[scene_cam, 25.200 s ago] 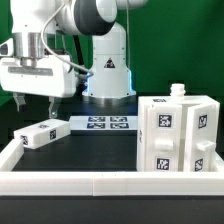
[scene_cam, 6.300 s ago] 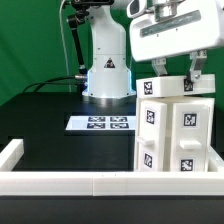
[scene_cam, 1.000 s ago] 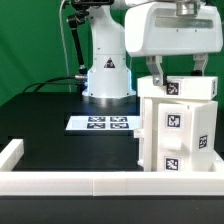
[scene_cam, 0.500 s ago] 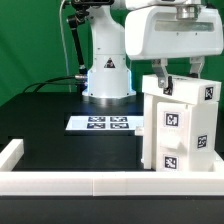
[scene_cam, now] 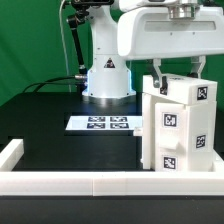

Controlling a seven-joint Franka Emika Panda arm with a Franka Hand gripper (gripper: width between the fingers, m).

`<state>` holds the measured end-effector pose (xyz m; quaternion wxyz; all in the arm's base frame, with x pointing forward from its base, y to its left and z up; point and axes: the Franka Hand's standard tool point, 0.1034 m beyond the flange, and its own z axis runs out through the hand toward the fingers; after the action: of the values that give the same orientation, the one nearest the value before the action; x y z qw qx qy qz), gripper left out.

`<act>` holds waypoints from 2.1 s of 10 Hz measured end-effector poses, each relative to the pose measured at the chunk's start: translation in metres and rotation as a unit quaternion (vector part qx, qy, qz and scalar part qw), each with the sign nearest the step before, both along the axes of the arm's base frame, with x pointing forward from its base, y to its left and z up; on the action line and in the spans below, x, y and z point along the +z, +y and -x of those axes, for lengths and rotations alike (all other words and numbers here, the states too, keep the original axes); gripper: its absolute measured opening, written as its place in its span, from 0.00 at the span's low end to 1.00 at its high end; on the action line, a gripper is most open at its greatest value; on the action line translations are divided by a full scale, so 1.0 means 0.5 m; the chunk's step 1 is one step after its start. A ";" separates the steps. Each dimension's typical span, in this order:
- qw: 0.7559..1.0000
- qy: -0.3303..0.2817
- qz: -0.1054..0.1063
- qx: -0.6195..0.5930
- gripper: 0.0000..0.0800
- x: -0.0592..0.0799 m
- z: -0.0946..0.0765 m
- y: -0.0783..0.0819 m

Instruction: Assemble cabinet

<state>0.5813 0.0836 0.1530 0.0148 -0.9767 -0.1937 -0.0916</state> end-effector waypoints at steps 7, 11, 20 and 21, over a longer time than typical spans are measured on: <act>0.955 -0.025 -0.067 -0.288 0.70 0.004 -0.013 -0.004; 0.901 -0.024 -0.107 -0.419 0.70 0.005 -0.015 0.005; 0.668 0.025 -0.184 -0.720 0.70 0.002 0.000 0.041; 0.636 0.034 -0.193 -0.747 0.70 0.002 0.001 0.050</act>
Offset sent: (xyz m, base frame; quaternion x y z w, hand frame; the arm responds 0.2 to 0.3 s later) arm -0.0086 -0.0023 -0.0070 0.0080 0.0240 0.2405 0.9703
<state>0.5807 0.1084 0.1542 0.1356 -0.7657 0.6244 -0.0735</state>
